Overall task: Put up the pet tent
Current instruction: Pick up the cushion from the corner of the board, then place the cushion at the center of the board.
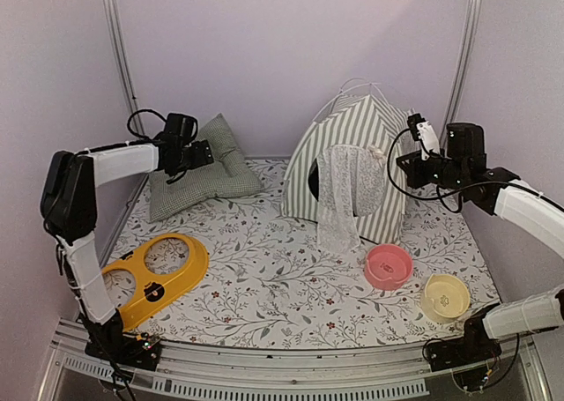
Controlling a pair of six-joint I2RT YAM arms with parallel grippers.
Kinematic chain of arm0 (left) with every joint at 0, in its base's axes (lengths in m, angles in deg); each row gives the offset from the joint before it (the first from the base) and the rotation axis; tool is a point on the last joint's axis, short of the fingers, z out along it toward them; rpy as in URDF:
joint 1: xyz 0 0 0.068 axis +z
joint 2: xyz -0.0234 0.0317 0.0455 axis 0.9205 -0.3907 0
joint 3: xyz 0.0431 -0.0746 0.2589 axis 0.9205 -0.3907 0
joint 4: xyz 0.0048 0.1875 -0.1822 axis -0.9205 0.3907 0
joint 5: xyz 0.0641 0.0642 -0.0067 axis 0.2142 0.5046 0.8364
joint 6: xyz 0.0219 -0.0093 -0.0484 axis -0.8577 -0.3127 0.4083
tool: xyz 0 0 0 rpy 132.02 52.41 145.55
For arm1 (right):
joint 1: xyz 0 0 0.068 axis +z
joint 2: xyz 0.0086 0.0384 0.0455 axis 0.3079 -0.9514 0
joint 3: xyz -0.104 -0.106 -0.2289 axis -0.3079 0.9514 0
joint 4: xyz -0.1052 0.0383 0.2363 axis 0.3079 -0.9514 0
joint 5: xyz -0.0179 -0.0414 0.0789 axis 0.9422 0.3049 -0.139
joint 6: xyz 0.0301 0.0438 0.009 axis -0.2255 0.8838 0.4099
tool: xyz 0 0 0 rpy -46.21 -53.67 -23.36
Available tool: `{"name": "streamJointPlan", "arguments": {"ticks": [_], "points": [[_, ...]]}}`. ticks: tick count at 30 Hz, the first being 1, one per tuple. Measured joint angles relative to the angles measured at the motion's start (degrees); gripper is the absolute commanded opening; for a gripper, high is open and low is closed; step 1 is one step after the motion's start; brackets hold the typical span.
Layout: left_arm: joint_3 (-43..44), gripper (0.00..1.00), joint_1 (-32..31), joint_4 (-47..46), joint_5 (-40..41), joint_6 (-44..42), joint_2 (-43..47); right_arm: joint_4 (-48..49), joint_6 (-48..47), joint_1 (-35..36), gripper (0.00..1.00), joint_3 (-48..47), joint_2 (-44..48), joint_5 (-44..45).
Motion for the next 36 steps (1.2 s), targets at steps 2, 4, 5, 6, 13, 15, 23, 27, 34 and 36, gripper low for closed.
{"name": "streamJointPlan", "arguments": {"ticks": [2,4,5,6,13,15,23,27,34,36], "points": [[7.91,0.96,2.03,2.82,-0.17,0.5,-7.37,1.07,0.35,-0.02,0.4,-0.15,-1.16,0.07],[15.93,0.96,3.3,5.86,-0.09,0.61,-14.47,1.42,0.68,-0.04,0.54,-0.15,-1.64,0.07],[20.24,0.98,3.85,7.69,-0.15,0.61,-18.27,1.4,1.07,-0.04,0.59,-0.15,-1.66,0.02],[24.0,0.99,4.24,9.44,-0.31,0.63,-21.81,1.33,0.98,-0.04,0.64,-0.2,-1.64,0.04],[40.02,0.89,5.55,20.76,-3.37,0.48,-37.79,-1.75,2.38,-0.04,0.78,-0.96,2.21,0.44],[41.99,0.61,5.64,22.01,-4.0,0.07,-38.73,-3.37,2.49,-0.04,0.78,-2.4,4.07,1.01],[37.4,0.0,5.66,19.91,-6.8,-3.34,-36.02,-6.54,3.93,1.42,0.78,-8.85,8.31,0.76],[27.74,0.0,5.14,18.34,-7.21,-6.16,-26.95,-6.86,5.38,6.05,0.77,-10.01,7.21,-0.13],[15.52,0.0,1.84,15.82,-7.45,-9.44,-4.72,-7.17,8.0,14.03,0.77,-11.15,1.22,-0.7],[11.91,0.0,-0.26,15.02,-7.48,-9.55,2.16,-7.1,8.79,16.5,0.77,-12.11,-1.07,-1.53]]}}
